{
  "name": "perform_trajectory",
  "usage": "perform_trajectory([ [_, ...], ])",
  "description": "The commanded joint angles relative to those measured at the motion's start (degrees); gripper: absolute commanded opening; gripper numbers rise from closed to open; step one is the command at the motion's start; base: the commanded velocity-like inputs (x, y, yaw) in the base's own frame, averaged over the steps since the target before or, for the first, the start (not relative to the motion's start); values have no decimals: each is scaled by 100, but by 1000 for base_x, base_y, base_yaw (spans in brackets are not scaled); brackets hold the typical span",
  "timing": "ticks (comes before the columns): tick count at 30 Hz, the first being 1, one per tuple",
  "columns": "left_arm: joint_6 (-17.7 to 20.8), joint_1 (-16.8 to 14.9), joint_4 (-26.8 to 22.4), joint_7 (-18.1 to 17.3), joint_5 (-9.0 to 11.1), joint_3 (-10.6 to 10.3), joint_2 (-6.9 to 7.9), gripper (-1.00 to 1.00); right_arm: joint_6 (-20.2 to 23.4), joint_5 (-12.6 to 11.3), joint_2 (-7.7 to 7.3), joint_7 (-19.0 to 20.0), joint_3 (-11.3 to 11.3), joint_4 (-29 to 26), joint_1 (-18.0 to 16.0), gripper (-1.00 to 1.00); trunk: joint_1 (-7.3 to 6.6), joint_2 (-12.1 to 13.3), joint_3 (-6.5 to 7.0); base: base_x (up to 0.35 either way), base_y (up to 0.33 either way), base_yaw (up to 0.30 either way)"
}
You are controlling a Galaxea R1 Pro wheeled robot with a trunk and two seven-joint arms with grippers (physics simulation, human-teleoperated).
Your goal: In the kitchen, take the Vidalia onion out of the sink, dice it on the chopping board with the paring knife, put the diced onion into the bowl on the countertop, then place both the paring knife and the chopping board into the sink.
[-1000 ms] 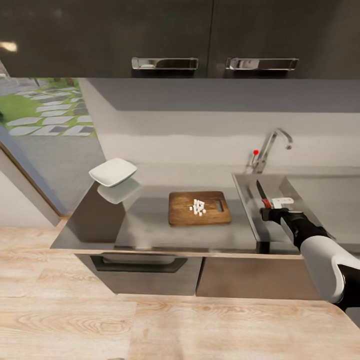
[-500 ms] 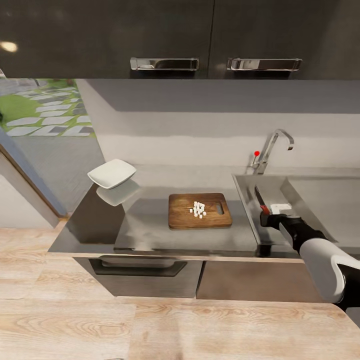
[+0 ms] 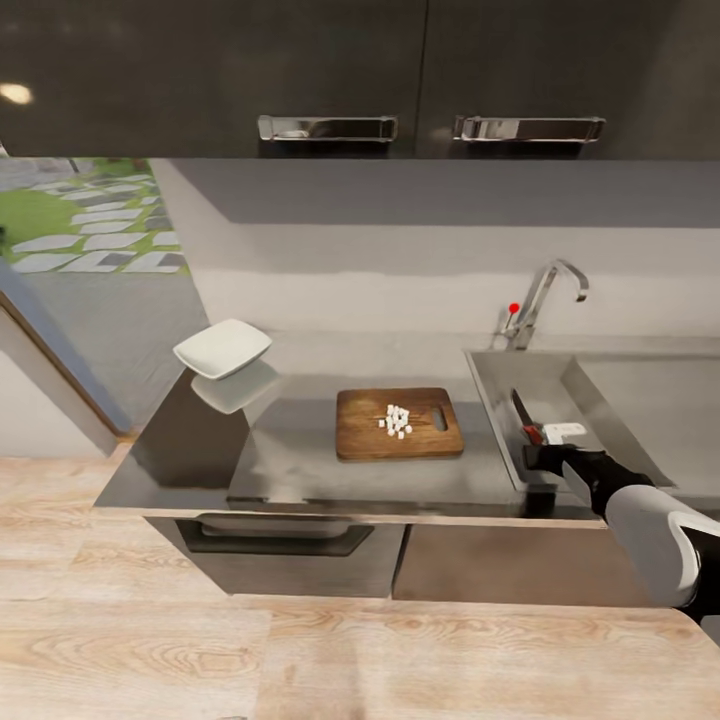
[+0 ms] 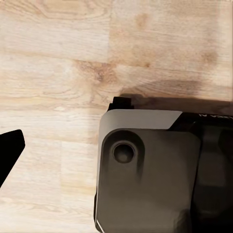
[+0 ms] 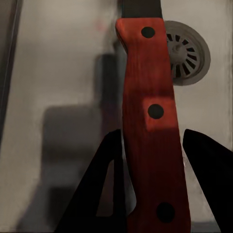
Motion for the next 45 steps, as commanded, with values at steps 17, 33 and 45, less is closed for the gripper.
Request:
perform_trajectory([
  [17, -36, -13, 28, 6, 47, -49, 13, 100, 29, 53, -9, 34, -35, 153, -2, -100, 4, -10, -10, 162, -66, 0],
  [33, -34, -15, 28, 6, 47, -49, 17, 100, 22, 53, -3, 25, -33, 282, -2, 100, 4, -10, -10, 1, 0, 0],
  [45, -34, -11, 28, 6, 47, -49, 17, 100, -96, 56, -19, 27, -47, 185, -2, 100, 4, -10, -10, 0, 0, 0],
])
